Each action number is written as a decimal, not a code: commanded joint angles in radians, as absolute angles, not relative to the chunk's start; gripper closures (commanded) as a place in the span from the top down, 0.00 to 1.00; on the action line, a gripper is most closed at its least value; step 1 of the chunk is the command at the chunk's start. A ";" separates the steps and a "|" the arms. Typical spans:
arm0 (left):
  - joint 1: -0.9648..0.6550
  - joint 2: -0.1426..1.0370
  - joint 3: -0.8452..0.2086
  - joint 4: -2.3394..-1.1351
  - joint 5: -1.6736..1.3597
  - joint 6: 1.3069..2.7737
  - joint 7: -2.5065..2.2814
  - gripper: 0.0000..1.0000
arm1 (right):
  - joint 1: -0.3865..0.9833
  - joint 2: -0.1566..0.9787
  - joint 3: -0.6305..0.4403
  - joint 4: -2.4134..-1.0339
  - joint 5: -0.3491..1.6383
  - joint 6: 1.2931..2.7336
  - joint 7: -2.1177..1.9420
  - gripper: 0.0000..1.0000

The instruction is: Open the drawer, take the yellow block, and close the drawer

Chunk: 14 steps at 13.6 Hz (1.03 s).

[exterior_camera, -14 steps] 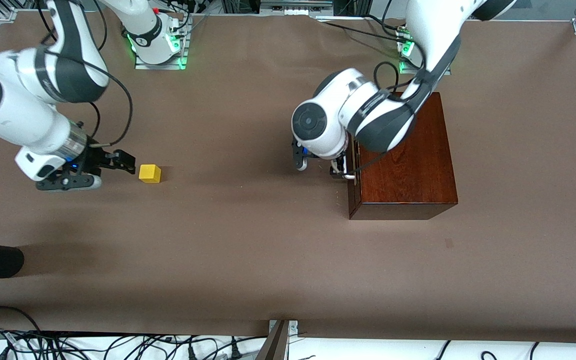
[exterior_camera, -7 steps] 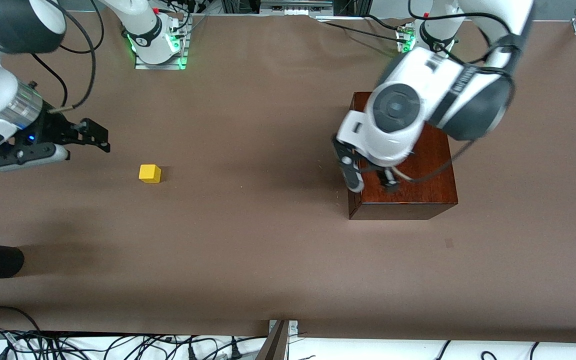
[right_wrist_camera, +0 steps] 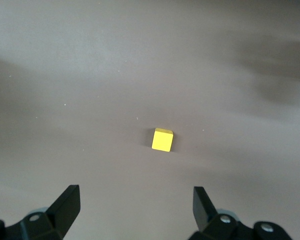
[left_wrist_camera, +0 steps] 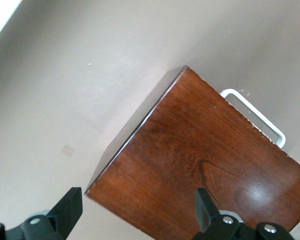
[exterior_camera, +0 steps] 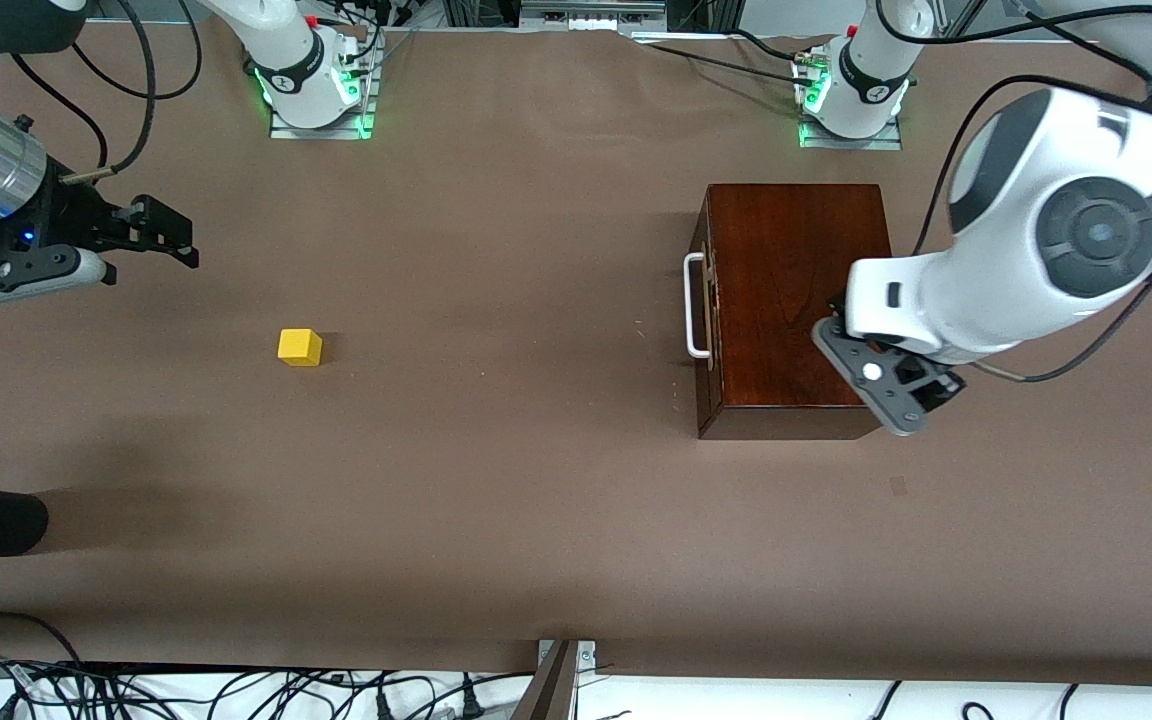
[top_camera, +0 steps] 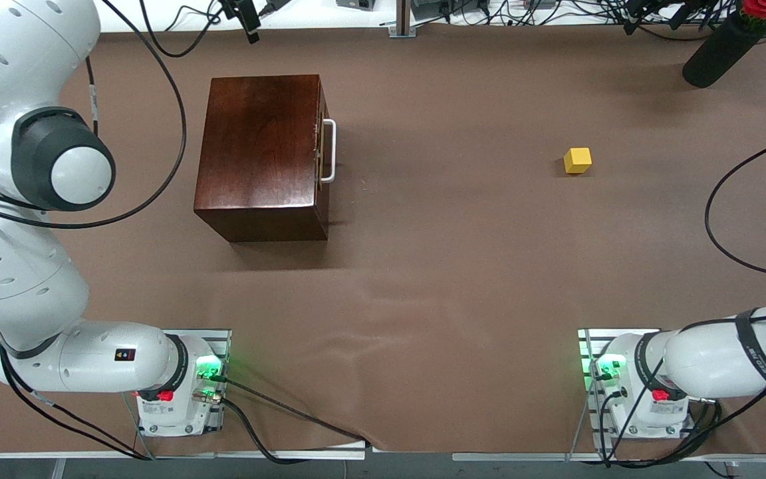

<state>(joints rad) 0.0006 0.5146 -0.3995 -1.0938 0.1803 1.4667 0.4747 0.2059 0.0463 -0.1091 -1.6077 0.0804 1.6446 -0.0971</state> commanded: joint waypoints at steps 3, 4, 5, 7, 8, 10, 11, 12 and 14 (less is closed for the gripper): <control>-0.005 0.243 -0.188 -1.328 0.016 1.466 0.293 1.00 | 0.206 0.034 -0.117 -1.591 0.061 1.620 -0.109 1.00; -0.005 0.185 -0.149 -1.391 0.015 1.509 0.279 1.00 | 0.209 0.037 -0.115 -1.576 0.054 1.617 -0.109 1.00; -0.003 0.137 -0.103 -1.428 0.017 1.552 0.259 1.00 | 0.209 0.038 -0.115 -1.572 0.046 1.617 -0.109 1.00; -0.006 0.063 -0.043 -1.486 0.017 1.557 0.252 1.00 | 0.206 0.043 -0.118 -1.569 0.048 1.621 -0.110 1.00; -0.002 0.034 -0.040 -1.511 0.018 1.539 0.252 1.00 | 0.206 0.049 -0.118 -1.565 0.041 1.618 -0.110 1.00; 0.003 0.011 -0.040 -1.528 0.017 1.480 0.252 1.00 | 0.204 0.054 -0.120 -1.562 0.038 1.620 -0.117 1.00; 0.008 0.009 -0.026 -1.526 0.011 1.471 0.255 1.00 | 0.204 0.052 -0.118 -1.562 0.038 1.620 -0.115 1.00; 0.008 0.003 0.006 -1.525 -0.012 1.470 0.255 1.00 | 0.206 0.052 -0.118 -1.560 0.038 1.620 -0.112 1.00; 0.006 0.000 0.015 -1.529 -0.017 1.470 0.252 1.00 | 0.204 0.054 -0.120 -1.560 0.038 1.620 -0.113 1.00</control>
<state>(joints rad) 0.0043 0.0240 -0.0027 -1.5017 0.0179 1.4710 0.2566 0.2057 0.0434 -0.1173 -1.5885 0.0533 1.6384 -0.0977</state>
